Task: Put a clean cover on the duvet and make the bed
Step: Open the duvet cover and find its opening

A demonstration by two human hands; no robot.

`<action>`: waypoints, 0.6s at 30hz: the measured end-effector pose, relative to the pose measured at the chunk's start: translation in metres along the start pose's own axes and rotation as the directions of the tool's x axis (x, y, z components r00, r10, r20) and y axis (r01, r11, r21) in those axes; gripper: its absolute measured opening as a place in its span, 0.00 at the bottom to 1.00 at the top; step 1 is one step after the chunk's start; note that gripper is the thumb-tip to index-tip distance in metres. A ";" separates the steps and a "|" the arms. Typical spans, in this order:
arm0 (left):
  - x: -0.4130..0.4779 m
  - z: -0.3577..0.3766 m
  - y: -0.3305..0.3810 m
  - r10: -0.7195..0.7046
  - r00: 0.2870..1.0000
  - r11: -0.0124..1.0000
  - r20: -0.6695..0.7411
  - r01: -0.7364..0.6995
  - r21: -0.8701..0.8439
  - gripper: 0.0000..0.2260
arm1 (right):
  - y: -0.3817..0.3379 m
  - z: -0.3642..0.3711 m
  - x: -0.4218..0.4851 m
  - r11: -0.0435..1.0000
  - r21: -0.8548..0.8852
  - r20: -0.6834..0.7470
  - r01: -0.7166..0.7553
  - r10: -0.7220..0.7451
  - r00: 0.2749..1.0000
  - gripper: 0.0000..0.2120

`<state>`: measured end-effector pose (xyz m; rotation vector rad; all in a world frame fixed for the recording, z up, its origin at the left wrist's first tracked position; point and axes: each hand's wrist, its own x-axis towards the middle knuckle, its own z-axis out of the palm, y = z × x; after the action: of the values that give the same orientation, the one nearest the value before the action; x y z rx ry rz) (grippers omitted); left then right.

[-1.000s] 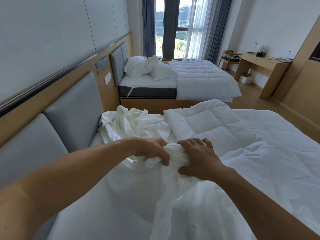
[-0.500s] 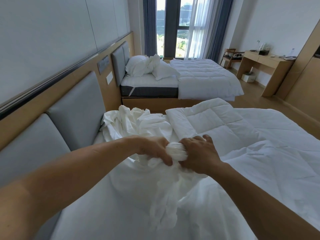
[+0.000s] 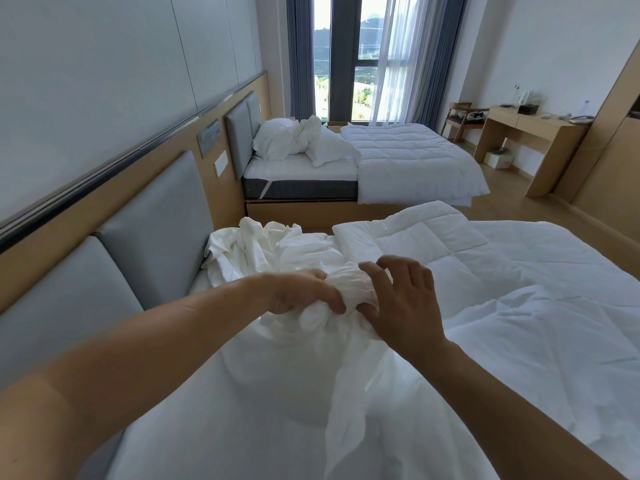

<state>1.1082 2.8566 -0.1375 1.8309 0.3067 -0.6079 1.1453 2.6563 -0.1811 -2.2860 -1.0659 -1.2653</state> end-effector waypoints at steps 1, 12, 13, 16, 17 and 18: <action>0.000 0.000 0.001 0.003 1.000 1.000 -0.019 -0.003 -0.016 0.22 | 0.000 0.000 -0.002 1.000 -0.003 -0.022 0.000 0.000 1.000 0.21; 0.004 -0.002 -0.003 0.022 0.991 0.981 -0.133 -0.047 -0.190 0.26 | -0.018 -0.016 -0.006 0.383 0.093 0.764 -0.919 0.564 0.313 0.33; 0.004 -0.002 -0.004 0.029 0.990 0.977 -0.139 -0.057 -0.206 0.25 | -0.019 -0.015 -0.008 0.183 0.123 0.806 -0.975 0.554 0.206 0.35; 0.001 -0.001 -0.004 0.038 0.991 0.977 -0.129 -0.064 -0.205 0.22 | -0.020 -0.007 -0.013 -0.282 0.204 0.894 -0.938 0.443 0.061 0.26; 0.000 -0.001 -0.003 0.032 0.992 0.982 -0.122 -0.054 -0.181 0.24 | -0.018 -0.005 -0.013 -0.358 0.248 0.896 -0.900 0.439 0.072 0.19; -0.001 0.000 -0.003 0.026 0.993 0.986 -0.114 -0.044 -0.160 0.28 | -0.015 -0.006 -0.010 -0.401 0.292 0.885 -0.868 0.457 0.087 0.13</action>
<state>1.1057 2.8576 -0.1397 1.7124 0.3872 -0.4440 1.1270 2.6584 -0.1875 -1.4413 0.1350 0.5065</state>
